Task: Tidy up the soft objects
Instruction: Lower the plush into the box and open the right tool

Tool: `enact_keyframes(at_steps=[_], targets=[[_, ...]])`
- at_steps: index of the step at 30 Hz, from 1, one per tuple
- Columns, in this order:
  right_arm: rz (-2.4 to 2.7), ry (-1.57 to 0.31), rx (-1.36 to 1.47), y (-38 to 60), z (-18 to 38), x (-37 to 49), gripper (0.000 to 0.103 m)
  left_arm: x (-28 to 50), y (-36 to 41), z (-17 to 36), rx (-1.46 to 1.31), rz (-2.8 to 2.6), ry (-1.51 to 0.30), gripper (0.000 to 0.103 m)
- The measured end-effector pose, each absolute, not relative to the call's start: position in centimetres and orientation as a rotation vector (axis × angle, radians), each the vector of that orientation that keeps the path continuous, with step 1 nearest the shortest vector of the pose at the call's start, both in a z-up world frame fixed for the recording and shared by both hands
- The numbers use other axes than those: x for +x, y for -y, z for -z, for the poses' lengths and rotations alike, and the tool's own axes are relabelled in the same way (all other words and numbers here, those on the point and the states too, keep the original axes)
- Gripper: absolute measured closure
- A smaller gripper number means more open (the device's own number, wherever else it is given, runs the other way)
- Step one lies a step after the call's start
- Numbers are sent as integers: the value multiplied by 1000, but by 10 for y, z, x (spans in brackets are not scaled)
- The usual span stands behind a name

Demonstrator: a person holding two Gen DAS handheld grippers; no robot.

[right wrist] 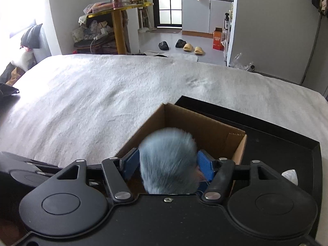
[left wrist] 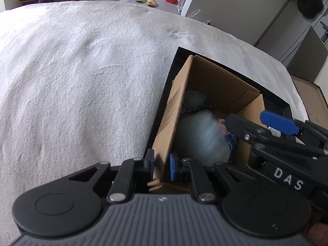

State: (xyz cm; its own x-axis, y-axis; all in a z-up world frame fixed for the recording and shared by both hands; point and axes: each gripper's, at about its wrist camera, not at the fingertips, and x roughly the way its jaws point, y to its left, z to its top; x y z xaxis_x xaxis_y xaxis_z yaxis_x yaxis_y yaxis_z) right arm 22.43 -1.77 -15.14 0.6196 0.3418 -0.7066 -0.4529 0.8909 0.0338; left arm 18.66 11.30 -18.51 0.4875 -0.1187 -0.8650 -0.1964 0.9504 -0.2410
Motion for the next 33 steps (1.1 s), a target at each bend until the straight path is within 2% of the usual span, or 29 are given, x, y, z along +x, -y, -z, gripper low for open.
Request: enact_keyframes(at_steps=[10, 16, 19, 21, 23, 25, 29, 33], targets=[[-425, -783, -140, 46, 151, 213, 40, 184, -104, 176, -289, -62, -1064, 89], [-389, -786, -117, 70, 148, 208, 41, 185, -100, 163, -243, -87, -1051, 85], [-375, -782, -112, 83, 145, 206, 41, 187, -97, 157, -223, -96, -1051, 77], [-367, -781, -107, 91, 145, 206, 41, 188, -94, 154, -215, -106, -1045, 67], [-359, -779, -105, 99, 144, 206, 41, 188, -90, 151, -205, -116, -1042, 52], [-347, -777, -105, 108, 145, 206, 41, 189, -86, 148, -191, -123, -1038, 45], [-334, -769, -119, 122, 148, 208, 41, 191, -75, 144, -159, -127, -1032, 36], [-322, -765, -118, 136, 152, 211, 41, 193, -65, 144, -132, -140, -1037, 34]])
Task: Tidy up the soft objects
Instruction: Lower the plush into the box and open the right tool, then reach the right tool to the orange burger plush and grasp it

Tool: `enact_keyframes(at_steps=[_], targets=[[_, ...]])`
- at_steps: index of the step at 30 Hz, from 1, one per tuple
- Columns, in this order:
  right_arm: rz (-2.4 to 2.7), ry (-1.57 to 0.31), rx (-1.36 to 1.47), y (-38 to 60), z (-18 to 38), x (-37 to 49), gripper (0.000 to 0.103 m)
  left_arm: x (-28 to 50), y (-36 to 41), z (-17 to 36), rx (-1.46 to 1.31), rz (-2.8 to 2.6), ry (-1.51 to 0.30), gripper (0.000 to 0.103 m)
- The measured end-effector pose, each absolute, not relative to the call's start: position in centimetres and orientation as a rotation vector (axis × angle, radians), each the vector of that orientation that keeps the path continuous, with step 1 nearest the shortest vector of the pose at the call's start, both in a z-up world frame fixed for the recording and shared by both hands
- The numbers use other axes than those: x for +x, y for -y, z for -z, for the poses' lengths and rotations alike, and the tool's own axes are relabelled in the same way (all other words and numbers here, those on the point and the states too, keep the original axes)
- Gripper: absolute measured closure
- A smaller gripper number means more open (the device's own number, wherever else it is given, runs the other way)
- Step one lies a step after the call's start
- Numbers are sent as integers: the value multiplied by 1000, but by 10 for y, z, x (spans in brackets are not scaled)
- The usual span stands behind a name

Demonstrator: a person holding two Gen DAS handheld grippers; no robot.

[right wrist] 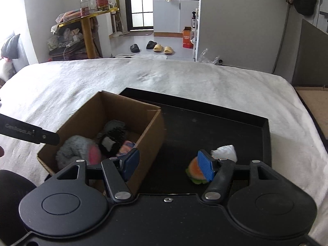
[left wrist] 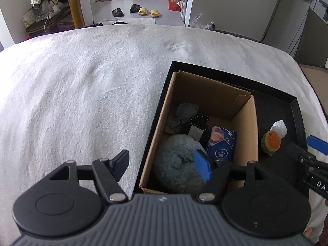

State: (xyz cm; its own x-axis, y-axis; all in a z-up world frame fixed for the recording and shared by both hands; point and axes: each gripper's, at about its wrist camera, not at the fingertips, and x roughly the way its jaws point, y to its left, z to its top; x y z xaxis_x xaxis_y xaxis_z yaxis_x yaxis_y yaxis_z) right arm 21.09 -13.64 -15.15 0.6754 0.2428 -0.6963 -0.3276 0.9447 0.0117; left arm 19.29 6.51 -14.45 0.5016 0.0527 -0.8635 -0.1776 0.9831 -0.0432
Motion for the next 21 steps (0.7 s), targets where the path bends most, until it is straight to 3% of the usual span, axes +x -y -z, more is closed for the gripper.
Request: enact_keyframes(at_steps=[5, 10, 21], targets=[[-312, -768, -99, 152, 158, 218, 40, 197, -54, 145, -92, -156, -1046, 29], [-275, -748, -53, 166, 175, 225, 26, 200, -43, 144, -36, -172, -1040, 25], [-243, -805, 69, 190, 219, 247, 25, 221, -28, 153, 64, -243, -1041, 22]])
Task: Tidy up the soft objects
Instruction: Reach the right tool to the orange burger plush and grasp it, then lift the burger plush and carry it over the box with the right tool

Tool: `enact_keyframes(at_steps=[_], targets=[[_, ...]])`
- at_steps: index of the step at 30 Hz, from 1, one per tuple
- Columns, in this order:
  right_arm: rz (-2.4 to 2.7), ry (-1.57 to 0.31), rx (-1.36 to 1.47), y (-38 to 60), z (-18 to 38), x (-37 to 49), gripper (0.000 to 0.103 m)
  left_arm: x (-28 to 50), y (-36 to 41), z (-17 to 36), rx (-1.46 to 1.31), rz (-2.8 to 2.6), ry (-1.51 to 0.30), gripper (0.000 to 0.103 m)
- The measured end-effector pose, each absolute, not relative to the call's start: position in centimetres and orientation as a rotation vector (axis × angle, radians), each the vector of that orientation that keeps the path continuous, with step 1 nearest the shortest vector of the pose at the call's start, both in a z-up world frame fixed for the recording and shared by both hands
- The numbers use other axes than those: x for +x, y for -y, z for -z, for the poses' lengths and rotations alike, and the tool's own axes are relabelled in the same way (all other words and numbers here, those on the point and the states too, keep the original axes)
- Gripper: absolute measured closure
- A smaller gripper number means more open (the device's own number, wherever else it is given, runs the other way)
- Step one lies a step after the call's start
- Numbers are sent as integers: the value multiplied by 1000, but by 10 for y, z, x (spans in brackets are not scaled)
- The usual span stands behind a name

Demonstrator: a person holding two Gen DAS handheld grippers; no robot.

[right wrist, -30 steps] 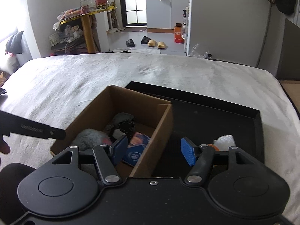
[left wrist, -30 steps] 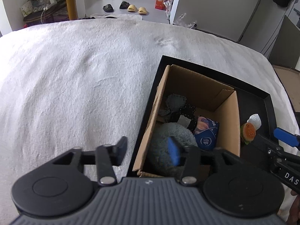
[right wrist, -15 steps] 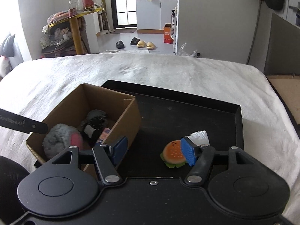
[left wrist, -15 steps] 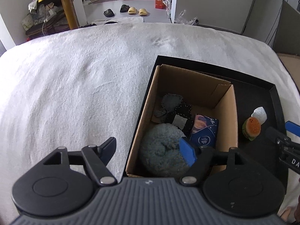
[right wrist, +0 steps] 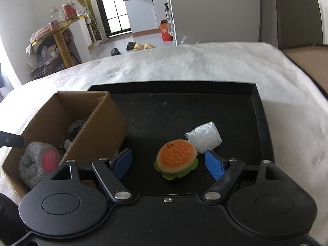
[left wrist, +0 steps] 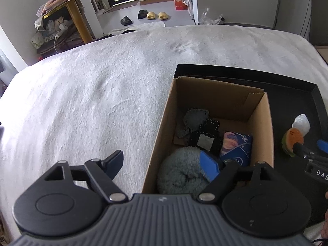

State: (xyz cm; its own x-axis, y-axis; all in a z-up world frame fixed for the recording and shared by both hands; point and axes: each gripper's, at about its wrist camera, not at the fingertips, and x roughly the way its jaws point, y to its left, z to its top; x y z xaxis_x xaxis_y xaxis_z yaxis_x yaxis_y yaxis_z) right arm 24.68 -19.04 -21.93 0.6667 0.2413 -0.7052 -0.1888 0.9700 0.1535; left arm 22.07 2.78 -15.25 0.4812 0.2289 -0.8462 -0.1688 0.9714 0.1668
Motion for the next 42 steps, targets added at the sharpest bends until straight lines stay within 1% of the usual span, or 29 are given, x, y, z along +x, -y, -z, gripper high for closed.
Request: enact_keyframes(at_steps=[9, 12, 15, 16, 17, 19, 20, 23, 32, 42], targets=[[-253, -843, 107, 192, 244, 262, 22, 238, -15, 165, 135, -278, -1061, 22], [-240, -853, 105, 192, 251, 264, 17, 241, -13, 169, 150, -288, -1067, 22], [-233, -846, 88, 191, 255, 265, 17, 243, -12, 171, 171, -300, -1065, 22], [-225, -844, 80, 191, 257, 265, 19, 243, -12, 171, 176, -303, -1063, 22], [-214, -847, 74, 191, 258, 264, 22, 244, -12, 172, 182, -308, -1062, 22], [-204, -874, 77, 194, 261, 265, 38, 245, -11, 174, 194, -318, -1063, 22], [-209, -890, 89, 196, 262, 266, 52, 245, -11, 175, 201, -323, -1065, 22], [-200, -892, 84, 200, 259, 261, 60, 244, -12, 178, 204, -339, -1073, 22], [-204, -878, 92, 207, 244, 250, 64, 232, -14, 170, 201, -323, -1057, 22], [-201, -844, 84, 204, 220, 240, 64, 216, -25, 158, 153, -310, -1031, 22]])
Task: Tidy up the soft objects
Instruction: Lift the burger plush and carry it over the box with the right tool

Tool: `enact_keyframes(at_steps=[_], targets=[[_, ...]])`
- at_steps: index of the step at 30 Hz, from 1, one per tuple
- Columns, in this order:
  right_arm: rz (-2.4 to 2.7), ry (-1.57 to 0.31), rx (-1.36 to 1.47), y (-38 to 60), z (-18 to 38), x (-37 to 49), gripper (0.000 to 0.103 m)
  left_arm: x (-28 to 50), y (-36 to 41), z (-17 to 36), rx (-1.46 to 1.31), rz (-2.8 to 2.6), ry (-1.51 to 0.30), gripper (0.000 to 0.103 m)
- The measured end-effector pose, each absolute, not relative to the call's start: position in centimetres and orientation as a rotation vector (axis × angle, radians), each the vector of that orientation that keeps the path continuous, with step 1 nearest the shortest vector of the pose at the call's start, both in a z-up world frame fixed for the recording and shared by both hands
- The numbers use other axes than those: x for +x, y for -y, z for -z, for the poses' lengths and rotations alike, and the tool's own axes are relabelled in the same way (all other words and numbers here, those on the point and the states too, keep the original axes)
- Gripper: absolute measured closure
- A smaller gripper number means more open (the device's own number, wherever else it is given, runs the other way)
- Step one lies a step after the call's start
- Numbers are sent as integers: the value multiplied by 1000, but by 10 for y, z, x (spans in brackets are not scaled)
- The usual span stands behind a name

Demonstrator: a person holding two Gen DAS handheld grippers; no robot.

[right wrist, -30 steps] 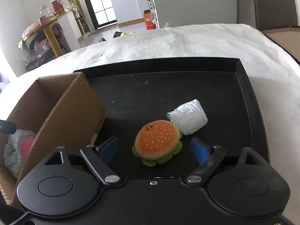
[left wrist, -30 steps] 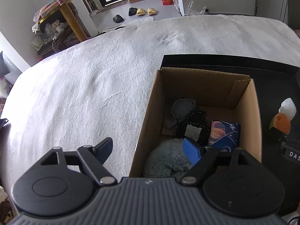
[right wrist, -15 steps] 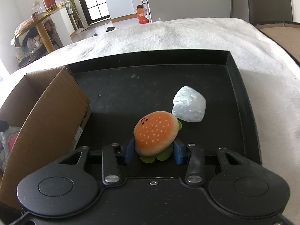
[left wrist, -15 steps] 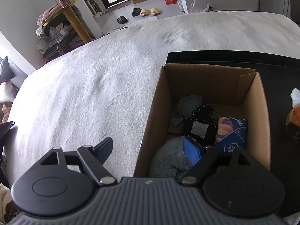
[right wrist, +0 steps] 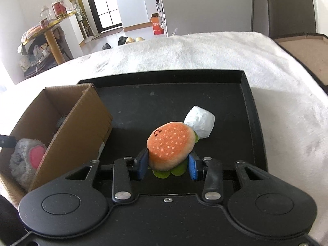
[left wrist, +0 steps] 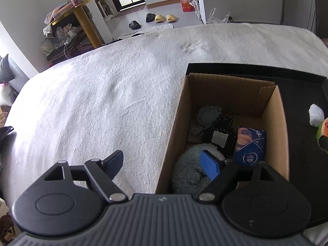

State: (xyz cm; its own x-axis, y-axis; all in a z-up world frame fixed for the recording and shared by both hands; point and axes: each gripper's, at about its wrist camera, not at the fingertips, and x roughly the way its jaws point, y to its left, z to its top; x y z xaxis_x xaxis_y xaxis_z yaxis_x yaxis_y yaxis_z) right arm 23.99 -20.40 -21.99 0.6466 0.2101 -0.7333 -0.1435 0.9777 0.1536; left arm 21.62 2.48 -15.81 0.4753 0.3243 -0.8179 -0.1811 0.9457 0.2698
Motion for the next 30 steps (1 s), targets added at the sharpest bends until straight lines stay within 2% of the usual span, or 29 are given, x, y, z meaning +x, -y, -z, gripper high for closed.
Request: enact_keyframes(at_steps=[30], targets=[[-222, -720, 4, 160, 151, 210, 64, 195, -56, 129, -15, -160, -955, 22]])
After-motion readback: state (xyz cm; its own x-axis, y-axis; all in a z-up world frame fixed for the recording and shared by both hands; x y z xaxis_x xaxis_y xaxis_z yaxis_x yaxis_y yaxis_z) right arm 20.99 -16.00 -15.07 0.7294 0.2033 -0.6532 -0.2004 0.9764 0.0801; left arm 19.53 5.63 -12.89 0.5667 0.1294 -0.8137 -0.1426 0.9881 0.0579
